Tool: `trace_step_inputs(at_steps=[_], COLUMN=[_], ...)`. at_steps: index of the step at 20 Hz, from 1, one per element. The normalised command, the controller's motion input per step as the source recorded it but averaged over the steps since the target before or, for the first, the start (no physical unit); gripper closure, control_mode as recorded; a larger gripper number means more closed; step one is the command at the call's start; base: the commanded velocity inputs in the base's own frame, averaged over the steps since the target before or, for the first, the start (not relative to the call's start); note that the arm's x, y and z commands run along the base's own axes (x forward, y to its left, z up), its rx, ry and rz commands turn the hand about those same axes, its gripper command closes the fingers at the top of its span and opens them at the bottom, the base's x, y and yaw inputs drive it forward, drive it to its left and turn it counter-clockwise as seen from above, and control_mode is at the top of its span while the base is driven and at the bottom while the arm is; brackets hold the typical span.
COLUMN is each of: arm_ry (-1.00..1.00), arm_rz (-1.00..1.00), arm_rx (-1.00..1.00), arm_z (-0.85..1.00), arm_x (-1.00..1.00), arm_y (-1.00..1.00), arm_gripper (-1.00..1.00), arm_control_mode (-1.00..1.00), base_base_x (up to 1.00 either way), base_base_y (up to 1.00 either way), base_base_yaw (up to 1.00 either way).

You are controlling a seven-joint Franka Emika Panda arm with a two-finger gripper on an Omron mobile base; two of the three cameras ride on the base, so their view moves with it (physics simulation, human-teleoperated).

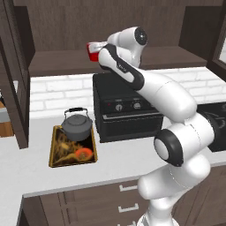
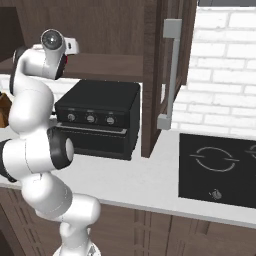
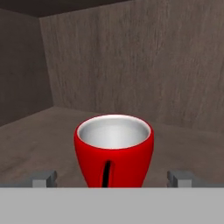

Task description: Pick the kettle from the counter and place it on the tray. Then pick the mug from the cabinet and place it on the tray. Then close the cabinet doors.

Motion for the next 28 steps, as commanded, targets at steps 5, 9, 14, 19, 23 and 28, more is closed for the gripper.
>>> trace_step_inputs(at_steps=[5,9,14,19,23,28], arm_ry=[0.00,0.00,0.00,0.00,0.00,0.00], arm_rz=[0.00,0.00,0.00,0.00,0.00,0.00], arm_rx=[0.00,0.00,0.00,0.00,0.00,0.00], arm_z=[0.00,-0.01,-0.02,-0.03,-0.02,0.00], arm_x=[0.03,0.06,0.03,0.00,0.00,0.00], arm_y=[0.19,0.02,0.00,0.00,0.00,0.00], arm_gripper=[-1.00,-1.00,1.00,1.00,1.00,1.00], arm_control_mode=[-1.00,-1.00,-1.00,-1.00,-1.00,-1.00], base_base_x=[0.00,0.00,0.00,0.00,0.00,0.00], base_base_y=[0.00,0.00,0.00,0.00,0.00,0.00], base_base_yaw=[0.00,0.00,0.00,0.00,0.00,0.00])
